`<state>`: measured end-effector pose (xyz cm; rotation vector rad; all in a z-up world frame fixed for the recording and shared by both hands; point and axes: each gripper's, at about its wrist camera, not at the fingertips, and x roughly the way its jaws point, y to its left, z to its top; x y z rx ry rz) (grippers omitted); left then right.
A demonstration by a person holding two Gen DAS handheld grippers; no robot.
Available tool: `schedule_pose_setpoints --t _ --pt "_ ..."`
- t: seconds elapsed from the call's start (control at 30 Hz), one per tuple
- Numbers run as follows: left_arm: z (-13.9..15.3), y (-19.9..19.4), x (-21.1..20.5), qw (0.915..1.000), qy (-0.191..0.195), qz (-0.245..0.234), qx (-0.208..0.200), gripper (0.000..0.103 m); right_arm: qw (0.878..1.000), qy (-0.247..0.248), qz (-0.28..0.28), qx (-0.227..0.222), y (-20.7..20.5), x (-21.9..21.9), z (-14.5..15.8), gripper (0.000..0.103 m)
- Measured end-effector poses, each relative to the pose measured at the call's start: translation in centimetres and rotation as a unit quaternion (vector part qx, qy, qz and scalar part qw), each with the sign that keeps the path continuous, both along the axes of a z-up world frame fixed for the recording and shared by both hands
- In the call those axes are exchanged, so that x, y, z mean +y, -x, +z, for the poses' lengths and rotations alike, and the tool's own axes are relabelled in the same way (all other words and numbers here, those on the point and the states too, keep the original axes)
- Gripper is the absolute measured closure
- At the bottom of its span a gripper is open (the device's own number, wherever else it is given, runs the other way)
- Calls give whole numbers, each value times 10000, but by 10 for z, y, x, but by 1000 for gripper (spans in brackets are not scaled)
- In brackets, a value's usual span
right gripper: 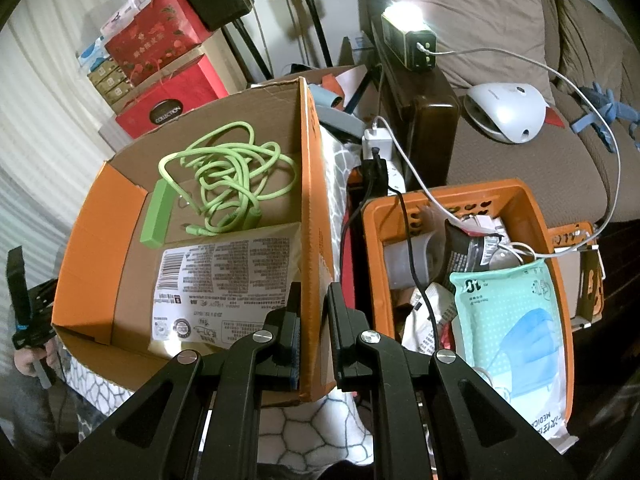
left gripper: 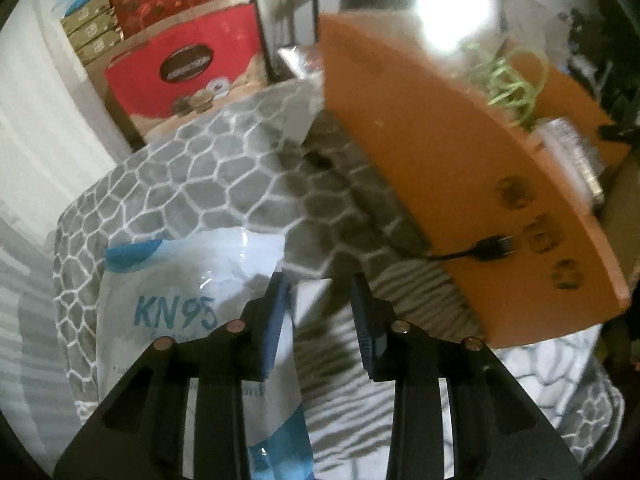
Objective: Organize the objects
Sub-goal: 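Move the left gripper to the small white piece on the cushion and grasp it, then carry the small white piece into the orange box and open the left gripper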
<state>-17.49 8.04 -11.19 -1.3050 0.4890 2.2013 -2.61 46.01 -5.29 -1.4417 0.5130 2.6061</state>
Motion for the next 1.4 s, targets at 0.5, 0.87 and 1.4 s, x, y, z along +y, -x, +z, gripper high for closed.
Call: schedule_pose_setpoints --t 0.5,0.87,1.4 --pt "46 2 -32 9884 -1459 171 -378 81 10000 24 -3 -2 -3 0 -4 92" --pt "108 -8 10 9809 -1901 -327 -252 81 10000 27 -6 -6 -3 0 -5 92" --pt "74 -9 116 9914 -805 -698 -765 81 10000 37 -7 -13 -3 1 -4 92"
